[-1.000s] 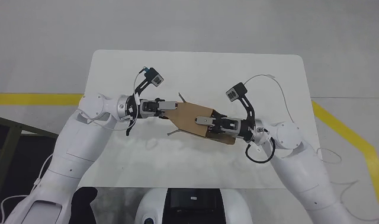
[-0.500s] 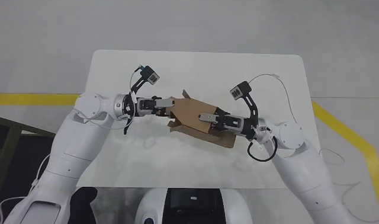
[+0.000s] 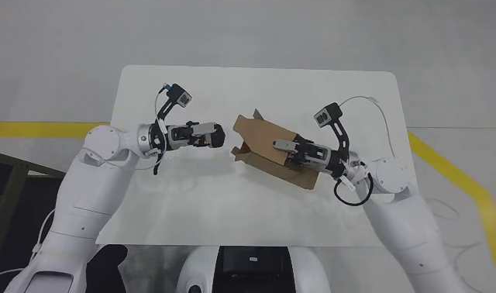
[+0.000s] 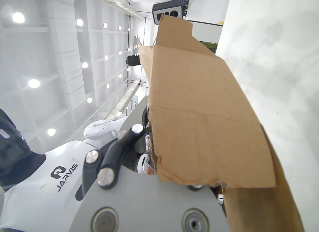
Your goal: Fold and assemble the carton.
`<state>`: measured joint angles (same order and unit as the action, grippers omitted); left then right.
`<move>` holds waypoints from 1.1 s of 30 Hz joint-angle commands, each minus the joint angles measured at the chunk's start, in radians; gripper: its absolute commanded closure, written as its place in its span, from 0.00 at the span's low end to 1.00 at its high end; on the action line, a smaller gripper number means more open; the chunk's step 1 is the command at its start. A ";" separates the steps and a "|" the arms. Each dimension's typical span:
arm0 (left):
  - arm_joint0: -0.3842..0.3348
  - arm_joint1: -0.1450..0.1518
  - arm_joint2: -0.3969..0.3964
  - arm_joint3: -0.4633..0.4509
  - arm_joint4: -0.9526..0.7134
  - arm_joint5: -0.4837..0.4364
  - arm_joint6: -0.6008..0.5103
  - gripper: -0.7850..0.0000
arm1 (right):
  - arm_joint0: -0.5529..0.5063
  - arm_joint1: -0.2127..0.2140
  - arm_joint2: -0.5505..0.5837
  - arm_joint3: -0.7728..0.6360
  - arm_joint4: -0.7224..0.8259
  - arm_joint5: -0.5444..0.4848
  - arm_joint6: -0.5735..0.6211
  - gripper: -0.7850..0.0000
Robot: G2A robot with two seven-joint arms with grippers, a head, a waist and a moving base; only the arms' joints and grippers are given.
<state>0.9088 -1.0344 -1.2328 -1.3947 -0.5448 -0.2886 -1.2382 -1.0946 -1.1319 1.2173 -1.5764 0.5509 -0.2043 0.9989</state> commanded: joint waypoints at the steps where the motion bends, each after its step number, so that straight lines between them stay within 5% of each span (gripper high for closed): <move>1: 0.001 0.001 -0.001 0.000 0.012 0.001 -0.001 0.00 | 0.000 0.002 0.012 0.003 0.004 0.006 0.011 1.00; 13: 0.001 0.001 -0.001 0.000 0.012 0.001 -0.001 0.00 | 0.000 0.005 0.026 0.005 0.010 0.013 0.020 1.00; 19: 0.001 0.008 -0.011 -0.024 0.236 -0.101 0.114 0.00 | 0.000 0.005 0.026 0.005 0.010 0.013 0.020 1.00; 26: -0.005 0.005 0.003 0.008 0.330 -0.453 0.170 0.00 | 0.000 0.005 0.026 0.005 0.010 0.013 0.020 1.00; 33: 0.008 0.027 0.062 0.003 0.325 -0.639 0.346 0.00 | 0.000 0.005 0.026 0.005 0.010 0.013 0.020 1.00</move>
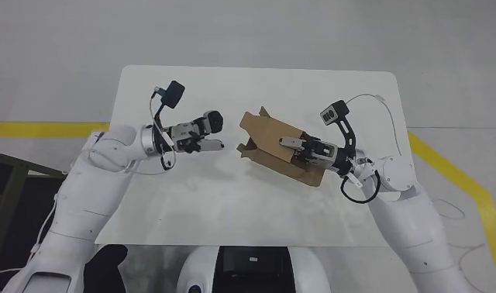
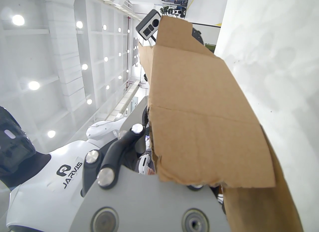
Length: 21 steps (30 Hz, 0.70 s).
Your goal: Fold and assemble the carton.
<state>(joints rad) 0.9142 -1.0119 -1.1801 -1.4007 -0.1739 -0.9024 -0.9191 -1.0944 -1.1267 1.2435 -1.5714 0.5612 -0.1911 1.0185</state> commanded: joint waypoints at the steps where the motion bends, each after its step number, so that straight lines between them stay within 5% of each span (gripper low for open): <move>1: -0.010 0.013 0.012 0.002 -0.005 -0.039 0.040 0.00 | 0.000 0.000 0.000 0.000 0.000 0.000 0.000 1.00; 4: -0.016 0.038 0.032 -0.019 0.089 -0.110 0.111 0.00 | 0.000 0.000 0.000 0.000 0.000 0.000 0.000 1.00; 11: 0.012 0.079 -0.029 -0.138 0.235 -0.110 0.111 0.00 | 0.000 0.000 0.000 0.000 0.000 0.000 0.000 1.00; 21: 0.075 0.103 -0.048 -0.218 0.411 -0.110 0.297 0.00 | 0.000 0.000 0.000 0.000 0.000 0.000 0.000 1.00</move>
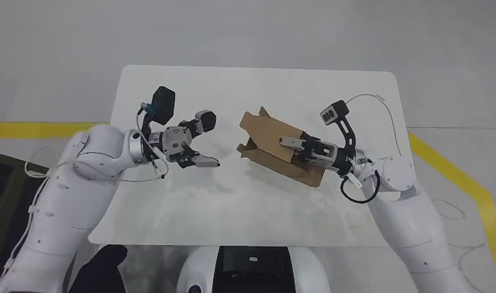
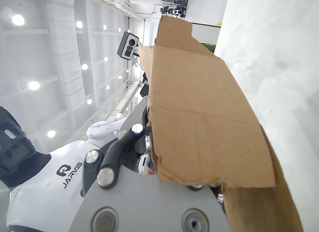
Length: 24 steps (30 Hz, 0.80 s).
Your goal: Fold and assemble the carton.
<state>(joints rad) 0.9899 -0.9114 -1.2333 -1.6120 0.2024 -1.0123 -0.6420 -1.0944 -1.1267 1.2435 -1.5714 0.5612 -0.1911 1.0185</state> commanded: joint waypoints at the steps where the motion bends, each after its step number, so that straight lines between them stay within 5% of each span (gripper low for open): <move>1: 0.002 0.005 0.012 -0.008 0.056 0.000 0.045 0.00 | 0.000 0.000 0.000 0.000 0.000 0.000 0.000 1.00; 4: 0.000 0.013 0.037 -0.012 0.125 0.000 0.127 0.00 | 0.000 0.000 0.000 0.000 0.000 0.000 0.000 1.00; 18: 0.002 0.013 0.039 -0.013 0.125 0.005 0.128 0.00 | 0.000 0.000 0.000 0.000 0.000 0.000 0.000 1.00; 24: 0.011 0.015 0.036 -0.056 0.289 0.000 0.123 0.00 | 0.000 0.000 0.000 0.000 0.000 0.000 0.000 1.00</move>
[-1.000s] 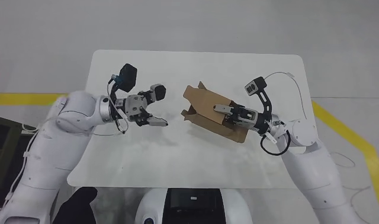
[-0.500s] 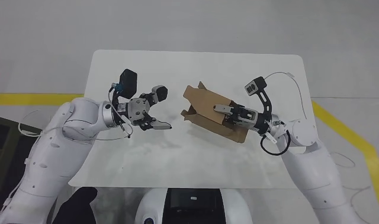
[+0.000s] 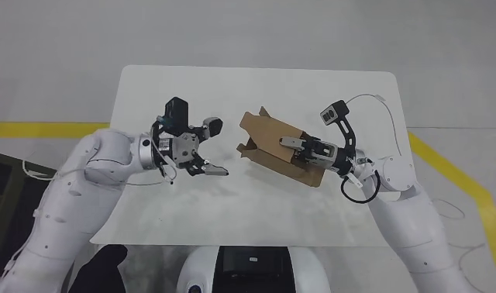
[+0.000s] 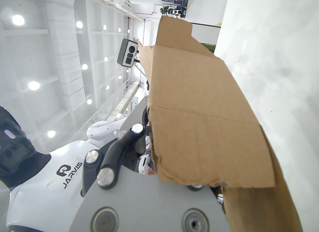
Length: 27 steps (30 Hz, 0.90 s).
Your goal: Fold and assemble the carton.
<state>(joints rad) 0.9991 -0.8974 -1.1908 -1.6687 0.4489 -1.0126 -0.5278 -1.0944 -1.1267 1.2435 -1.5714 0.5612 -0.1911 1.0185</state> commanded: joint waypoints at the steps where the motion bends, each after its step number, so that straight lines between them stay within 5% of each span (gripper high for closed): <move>1: 0.006 0.002 -0.015 0.000 0.085 0.000 0.028 0.00 | 0.000 0.000 0.000 0.000 0.000 0.000 0.000 1.00; 6: 0.054 0.005 -0.027 -0.016 0.290 0.000 0.206 0.00 | 0.000 0.000 0.000 0.000 0.000 0.000 0.000 1.00; 9: 0.096 0.011 0.020 -0.061 0.384 0.000 0.404 0.00 | 0.000 0.000 0.000 0.000 0.000 0.000 0.000 1.00; 17: 0.083 0.052 0.115 0.000 0.792 0.000 0.799 0.00 | 0.000 0.000 0.000 0.000 0.000 0.000 0.000 1.00; 27: 0.039 0.066 0.157 0.071 1.127 0.012 1.124 0.00 | 0.000 0.000 0.000 0.000 0.000 0.000 0.000 1.00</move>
<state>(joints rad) 1.0430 -0.8318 -1.0347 -1.6048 1.5431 -1.0077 0.5703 -1.0944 -1.1267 1.2435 -1.5714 0.5612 -0.1911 1.0185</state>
